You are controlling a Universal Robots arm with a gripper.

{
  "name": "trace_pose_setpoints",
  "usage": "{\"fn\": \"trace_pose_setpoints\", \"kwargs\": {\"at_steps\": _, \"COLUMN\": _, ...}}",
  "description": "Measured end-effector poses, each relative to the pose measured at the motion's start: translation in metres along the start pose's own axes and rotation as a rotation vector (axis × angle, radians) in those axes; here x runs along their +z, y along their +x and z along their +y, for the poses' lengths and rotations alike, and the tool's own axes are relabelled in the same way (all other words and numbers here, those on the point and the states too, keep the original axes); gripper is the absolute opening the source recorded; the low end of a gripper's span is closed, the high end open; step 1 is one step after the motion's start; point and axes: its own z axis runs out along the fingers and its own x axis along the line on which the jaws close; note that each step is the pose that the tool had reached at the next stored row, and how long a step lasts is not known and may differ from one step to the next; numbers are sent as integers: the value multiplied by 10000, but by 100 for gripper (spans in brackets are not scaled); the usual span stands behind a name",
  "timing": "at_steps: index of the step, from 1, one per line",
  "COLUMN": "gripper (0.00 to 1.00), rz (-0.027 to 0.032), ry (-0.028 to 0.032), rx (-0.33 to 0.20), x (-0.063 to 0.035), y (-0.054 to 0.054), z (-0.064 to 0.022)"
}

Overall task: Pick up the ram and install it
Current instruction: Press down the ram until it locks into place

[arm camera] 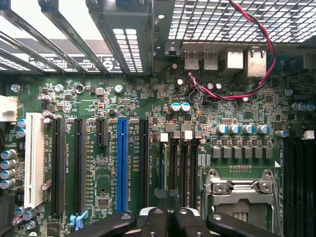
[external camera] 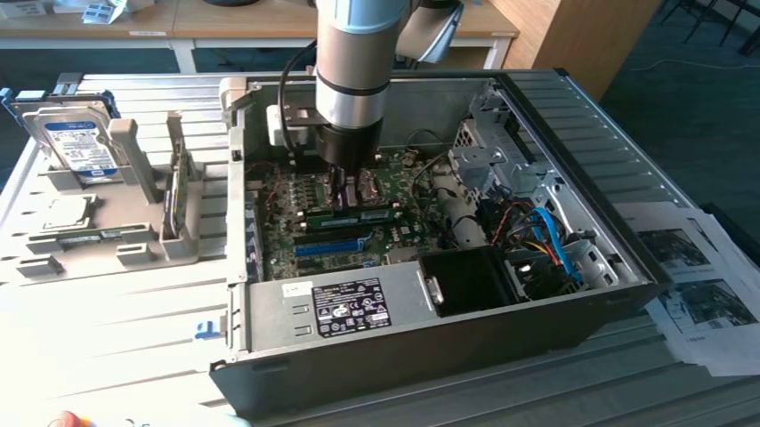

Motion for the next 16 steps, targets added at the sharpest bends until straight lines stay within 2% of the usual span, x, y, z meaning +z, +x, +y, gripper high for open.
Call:
{"fn": "trace_pose_setpoints", "kwargs": {"at_steps": 11, "gripper": 10, "rz": -2, "ry": 1, "rx": 0, "x": 6, "y": 0, "z": 0}}
{"fn": "trace_pose_setpoints", "kwargs": {"at_steps": 16, "gripper": 10, "rz": -2, "ry": 1, "rx": -2, "x": -22, "y": -1, "z": 0}}
